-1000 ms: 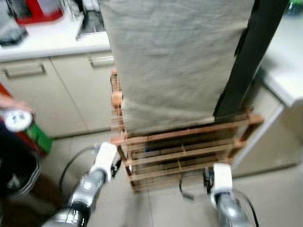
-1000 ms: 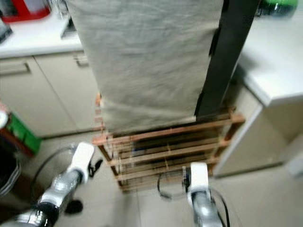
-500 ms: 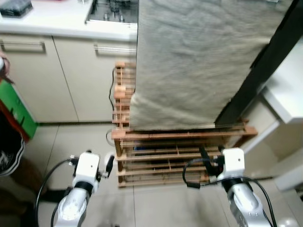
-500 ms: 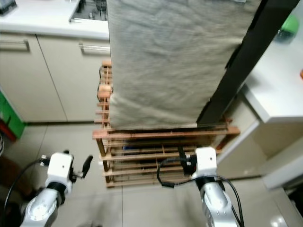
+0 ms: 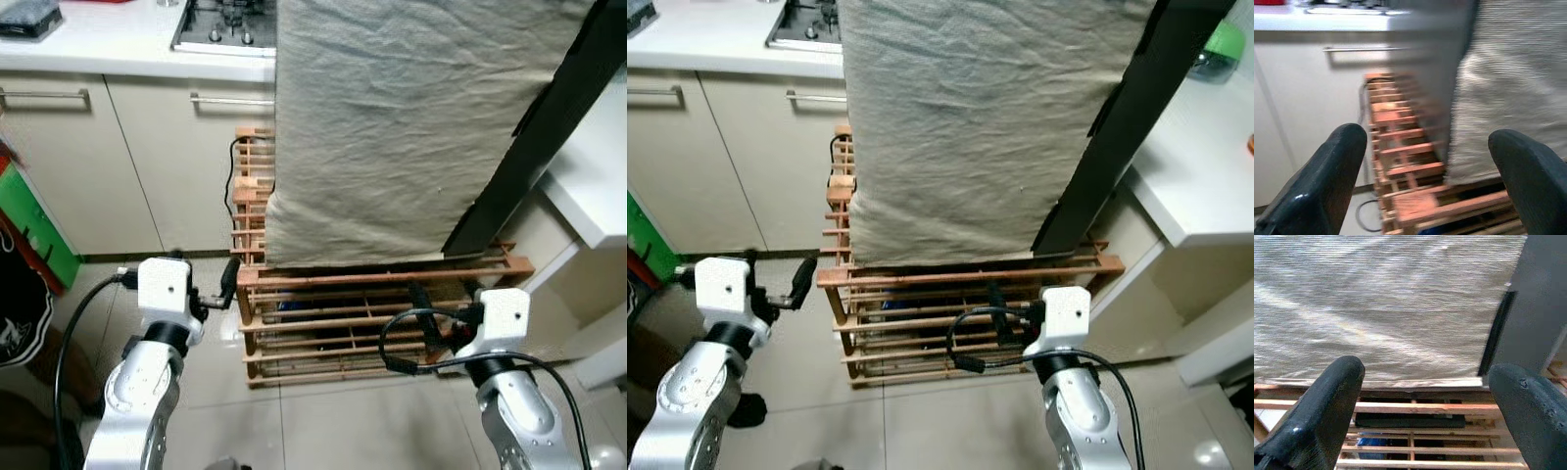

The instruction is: Clothes washing

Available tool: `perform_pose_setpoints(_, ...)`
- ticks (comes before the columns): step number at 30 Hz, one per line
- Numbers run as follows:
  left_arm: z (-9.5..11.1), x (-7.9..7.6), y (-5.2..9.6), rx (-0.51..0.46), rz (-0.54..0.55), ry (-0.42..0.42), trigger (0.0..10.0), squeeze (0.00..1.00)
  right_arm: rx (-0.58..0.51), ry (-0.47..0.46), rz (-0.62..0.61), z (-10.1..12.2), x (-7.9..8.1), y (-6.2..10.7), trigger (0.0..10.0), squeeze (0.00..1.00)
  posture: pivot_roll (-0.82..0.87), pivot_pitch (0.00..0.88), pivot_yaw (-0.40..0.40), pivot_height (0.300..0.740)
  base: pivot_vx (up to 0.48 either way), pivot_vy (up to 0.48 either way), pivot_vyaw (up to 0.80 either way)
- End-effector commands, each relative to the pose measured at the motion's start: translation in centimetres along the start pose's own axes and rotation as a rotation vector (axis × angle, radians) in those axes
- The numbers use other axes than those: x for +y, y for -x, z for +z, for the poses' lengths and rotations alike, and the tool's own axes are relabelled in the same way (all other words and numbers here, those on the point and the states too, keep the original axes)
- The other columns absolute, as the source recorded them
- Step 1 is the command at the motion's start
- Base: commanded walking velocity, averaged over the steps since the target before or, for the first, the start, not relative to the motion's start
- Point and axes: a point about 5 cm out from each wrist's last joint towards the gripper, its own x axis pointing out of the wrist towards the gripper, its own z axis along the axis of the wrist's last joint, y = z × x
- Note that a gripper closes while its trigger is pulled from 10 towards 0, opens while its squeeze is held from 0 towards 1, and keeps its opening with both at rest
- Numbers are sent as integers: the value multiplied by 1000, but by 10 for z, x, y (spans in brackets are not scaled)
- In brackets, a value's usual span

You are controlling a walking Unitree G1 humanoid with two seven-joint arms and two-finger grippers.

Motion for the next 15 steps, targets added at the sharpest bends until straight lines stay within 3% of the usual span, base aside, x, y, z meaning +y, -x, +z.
perform_pose_setpoints(1, 3, -11, -2, 13, -65, 84, 10000, 1000, 23, -5, -75, -1, -12, 5, 10000, 1000, -79, 0, -31, 740, 0, 0, -800)
perform_pose_setpoints(4, 9, -15, -4, 12, -79, 114, 10000, 1000, 39, -25, -118, -2, -18, 9, 10000, 1000, -76, 0, -25, 740, 0, 0, -800)
perform_pose_setpoints(11, 18, -8, -8, -14, -38, 122, 10000, 1000, 65, -6, -165, -3, -20, 11, 10000, 1000, -78, 0, -10, 740, 0, 0, -786)
perform_pose_setpoints(13, 24, -1, -10, -38, 24, 83, 10000, 1000, 88, -18, -185, -4, -20, 11, 10000, 1000, -78, 0, -7, 740, 0, 0, -781)
perform_pose_setpoints(14, 25, 1, -13, 27, 48, -68, 10000, 1000, 81, -60, -180, 0, -18, 9, 10000, 1000, -78, 0, -7, 740, 0, 0, -769)
perform_pose_setpoints(15, 25, 1, -13, 27, 48, -68, 10000, 1000, 81, -60, -180, 0, -18, 9, 10000, 1000, -78, 0, -7, 740, 0, 0, -769)
